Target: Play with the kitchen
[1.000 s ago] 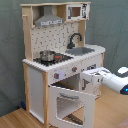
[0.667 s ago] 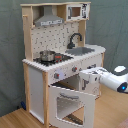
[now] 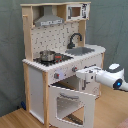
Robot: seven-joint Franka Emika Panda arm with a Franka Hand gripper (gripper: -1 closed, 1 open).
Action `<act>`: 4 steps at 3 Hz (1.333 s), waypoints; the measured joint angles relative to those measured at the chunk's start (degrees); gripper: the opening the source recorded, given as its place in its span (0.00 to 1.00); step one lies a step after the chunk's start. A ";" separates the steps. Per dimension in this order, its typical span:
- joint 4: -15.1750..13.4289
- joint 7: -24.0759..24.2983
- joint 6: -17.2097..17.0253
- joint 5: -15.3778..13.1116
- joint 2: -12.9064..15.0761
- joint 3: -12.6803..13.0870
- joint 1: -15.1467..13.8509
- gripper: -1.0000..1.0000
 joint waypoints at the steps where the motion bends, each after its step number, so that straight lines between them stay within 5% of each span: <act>1: 0.08 -0.17 5.17 0.00 0.00 0.59 -3.13 1.00; 4: 1.23 -0.87 19.05 0.00 0.00 1.33 -13.85 1.00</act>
